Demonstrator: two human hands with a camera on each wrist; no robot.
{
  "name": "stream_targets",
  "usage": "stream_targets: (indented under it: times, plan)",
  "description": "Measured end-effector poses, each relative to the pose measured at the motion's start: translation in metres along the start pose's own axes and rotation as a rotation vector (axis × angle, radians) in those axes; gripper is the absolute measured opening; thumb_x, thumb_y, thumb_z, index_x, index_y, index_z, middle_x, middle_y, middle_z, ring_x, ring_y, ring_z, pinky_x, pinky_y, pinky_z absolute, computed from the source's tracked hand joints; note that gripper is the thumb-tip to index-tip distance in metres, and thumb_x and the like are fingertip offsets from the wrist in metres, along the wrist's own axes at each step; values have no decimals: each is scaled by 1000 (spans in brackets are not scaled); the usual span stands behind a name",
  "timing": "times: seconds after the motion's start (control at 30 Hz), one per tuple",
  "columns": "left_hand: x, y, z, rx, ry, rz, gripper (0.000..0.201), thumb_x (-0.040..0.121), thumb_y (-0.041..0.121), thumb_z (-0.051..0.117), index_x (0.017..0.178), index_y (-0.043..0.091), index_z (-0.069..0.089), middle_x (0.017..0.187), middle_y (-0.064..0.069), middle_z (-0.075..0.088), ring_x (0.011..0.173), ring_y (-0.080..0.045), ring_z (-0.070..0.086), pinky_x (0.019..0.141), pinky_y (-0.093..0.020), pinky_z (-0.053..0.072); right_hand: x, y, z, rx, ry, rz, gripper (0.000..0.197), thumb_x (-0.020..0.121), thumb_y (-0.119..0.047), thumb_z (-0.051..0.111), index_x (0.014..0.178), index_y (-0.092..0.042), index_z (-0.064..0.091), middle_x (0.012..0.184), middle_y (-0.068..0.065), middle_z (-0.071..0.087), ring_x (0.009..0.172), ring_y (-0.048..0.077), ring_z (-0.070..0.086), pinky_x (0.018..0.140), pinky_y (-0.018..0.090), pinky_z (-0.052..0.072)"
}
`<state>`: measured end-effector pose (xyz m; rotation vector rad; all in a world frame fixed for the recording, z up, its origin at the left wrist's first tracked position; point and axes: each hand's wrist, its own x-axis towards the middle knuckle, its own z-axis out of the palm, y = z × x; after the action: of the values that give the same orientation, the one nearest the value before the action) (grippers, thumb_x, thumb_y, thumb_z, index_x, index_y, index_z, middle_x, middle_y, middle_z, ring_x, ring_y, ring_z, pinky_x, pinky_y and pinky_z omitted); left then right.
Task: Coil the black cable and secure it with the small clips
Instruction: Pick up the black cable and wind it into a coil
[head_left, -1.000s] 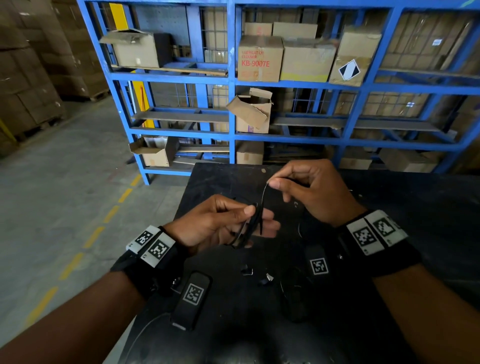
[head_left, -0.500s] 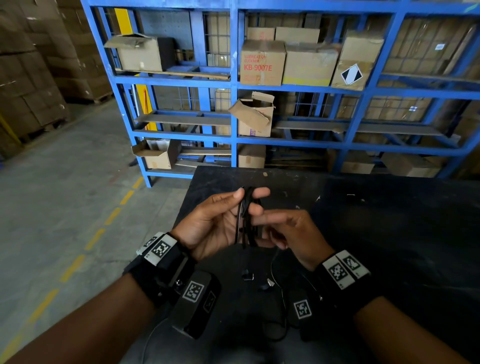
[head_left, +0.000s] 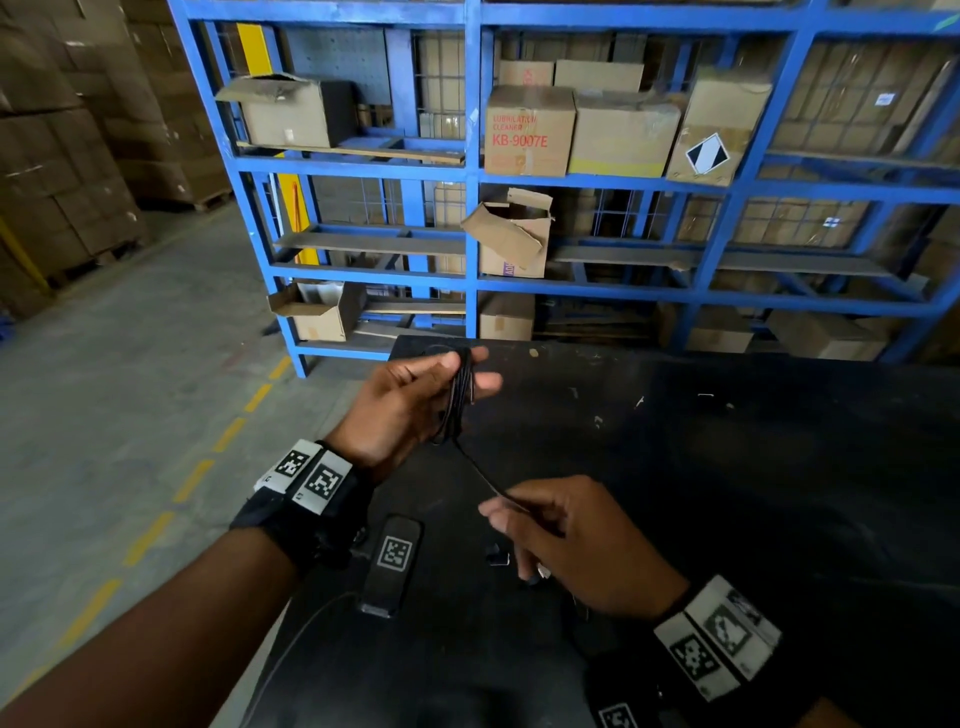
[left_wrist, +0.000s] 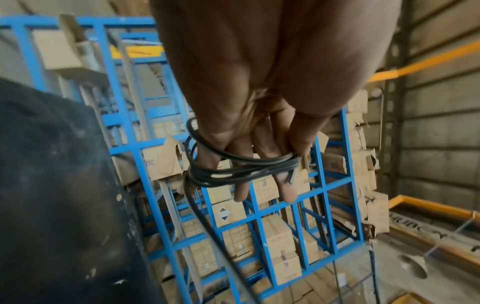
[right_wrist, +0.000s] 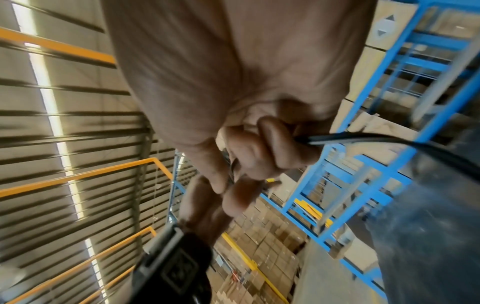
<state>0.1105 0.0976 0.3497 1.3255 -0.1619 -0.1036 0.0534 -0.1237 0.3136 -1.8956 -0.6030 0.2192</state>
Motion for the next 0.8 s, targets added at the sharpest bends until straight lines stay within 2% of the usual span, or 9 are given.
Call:
stream_targets:
  times: [0.1,0.17,0.3,0.37,0.43,0.5,0.6,0.73,0.8]
  plan:
    - [-6,-4,2,102,-51,-31,35,99,26,53,123,9,72,117,-17,77,105,-24,75,92,-48,51,3,-24,-21,-145,65,-74,15,96,-27,67,86,-18,75,57,5,69,52,11,66,65,36,60]
    - [-11,-6,1,109,-113,-61,34,98,24,55,121,7,73,118,-19,76,110,-27,74,88,-44,56,7,-37,-38,-208,110,-122,14,96,-26,68,86,-18,75,56,0,68,51,7,65,64,31,59]
    - [-16,-7,2,110,-229,-126,36,99,17,55,123,-6,68,121,-26,73,116,-34,71,96,-39,58,19,-47,-62,-280,130,-208,11,96,-21,68,90,-17,76,55,-4,66,51,7,63,63,25,57]
    - [-17,-5,6,137,-294,-163,36,99,18,55,124,-5,68,122,-27,72,119,-38,69,100,-39,56,25,-48,-68,-286,128,-232,11,96,-20,68,91,-15,76,56,-1,67,51,7,63,63,23,55]
    - [-20,-5,11,163,-347,-195,38,98,24,55,125,1,70,123,-25,73,120,-39,68,104,-44,53,30,-50,-70,-282,120,-261,11,96,-19,68,90,-14,76,57,1,68,52,8,63,64,22,54]
    - [-23,-5,13,167,-374,-225,38,100,25,52,128,4,68,123,-25,73,121,-41,67,110,-55,47,33,-52,-71,-275,110,-288,10,95,-19,70,90,-13,76,58,1,68,52,8,63,64,23,54]
    - [-30,-5,14,49,-417,-261,40,103,24,48,134,4,64,118,-24,75,122,-49,63,112,-67,39,39,-51,-77,-230,96,-314,10,93,-17,71,94,-9,77,60,1,68,53,9,62,62,24,54]
    - [-37,0,20,-145,-494,-247,45,103,23,46,142,4,56,111,-22,77,123,-56,59,110,-72,36,46,-35,-79,80,115,-264,19,92,-9,68,107,1,75,63,-8,68,52,2,57,52,12,42]
    - [-37,2,24,-203,-535,-231,46,104,23,43,144,3,53,109,-22,77,121,-54,61,109,-75,35,47,-25,-73,251,114,-203,26,91,-14,66,114,-4,74,65,-7,68,50,0,53,47,13,37]
